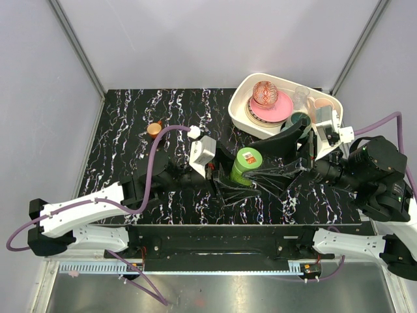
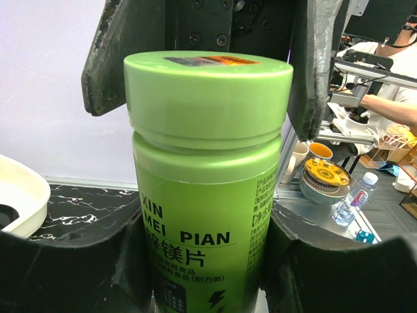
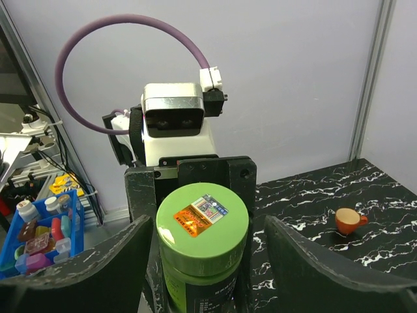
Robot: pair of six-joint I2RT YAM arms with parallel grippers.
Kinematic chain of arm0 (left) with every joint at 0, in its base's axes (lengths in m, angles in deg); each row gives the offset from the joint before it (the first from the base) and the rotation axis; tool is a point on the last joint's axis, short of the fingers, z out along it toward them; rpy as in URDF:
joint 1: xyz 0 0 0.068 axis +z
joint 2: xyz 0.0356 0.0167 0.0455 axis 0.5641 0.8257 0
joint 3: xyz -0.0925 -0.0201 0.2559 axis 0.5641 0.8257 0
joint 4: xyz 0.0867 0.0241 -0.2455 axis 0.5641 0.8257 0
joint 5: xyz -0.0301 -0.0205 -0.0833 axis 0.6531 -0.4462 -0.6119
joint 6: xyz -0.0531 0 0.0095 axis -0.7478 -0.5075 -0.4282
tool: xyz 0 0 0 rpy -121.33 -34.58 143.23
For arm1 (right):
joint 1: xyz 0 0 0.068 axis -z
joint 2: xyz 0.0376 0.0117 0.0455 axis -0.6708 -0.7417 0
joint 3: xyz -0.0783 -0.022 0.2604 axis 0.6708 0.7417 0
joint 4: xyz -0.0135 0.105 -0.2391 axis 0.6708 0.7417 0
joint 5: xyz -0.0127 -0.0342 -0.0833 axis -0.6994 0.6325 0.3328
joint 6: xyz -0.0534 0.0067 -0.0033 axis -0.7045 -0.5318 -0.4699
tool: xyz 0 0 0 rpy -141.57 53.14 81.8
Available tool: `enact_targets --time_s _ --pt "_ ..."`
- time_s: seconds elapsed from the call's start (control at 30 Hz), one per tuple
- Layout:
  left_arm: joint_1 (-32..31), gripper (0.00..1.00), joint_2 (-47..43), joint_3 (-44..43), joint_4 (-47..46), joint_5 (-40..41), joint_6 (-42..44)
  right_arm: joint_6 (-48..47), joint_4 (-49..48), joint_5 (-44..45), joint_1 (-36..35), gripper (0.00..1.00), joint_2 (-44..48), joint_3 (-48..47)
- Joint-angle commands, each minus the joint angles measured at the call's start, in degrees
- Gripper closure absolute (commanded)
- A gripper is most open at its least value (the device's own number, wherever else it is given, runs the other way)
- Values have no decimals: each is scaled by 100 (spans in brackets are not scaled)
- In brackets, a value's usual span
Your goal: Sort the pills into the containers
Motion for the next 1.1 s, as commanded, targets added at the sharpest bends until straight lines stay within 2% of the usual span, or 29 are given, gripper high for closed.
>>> enact_targets --time_s 0.0,0.33,0.57,0.6,0.7,0.73,0.77,0.9,1.07 --pt "-33 100 10 2 -574 -125 -62 26 -208 67 -10 27 7 -140" --pt "-33 100 10 37 -617 -160 -79 26 -216 85 -19 34 16 -114" --pt "-33 100 -7 46 -591 -116 -70 9 -199 32 -10 57 34 -17" --pt "-24 100 -16 37 -582 -108 -62 0 -199 32 -19 65 43 18" --pt "-33 100 -42 29 -556 -46 -53 -18 -85 76 -10 78 43 53" --pt "-33 100 -60 2 -504 32 -27 -35 -58 102 -10 86 34 45" --pt "-33 100 -60 -15 -451 94 -9 -44 29 180 -10 89 16 45" --pt "-33 100 -77 -235 -3 743 175 -61 267 681 -19 93 -54 27" --pt "-33 100 36 -630 691 2263 448 -61 548 1892 -10 94 -369 -183"
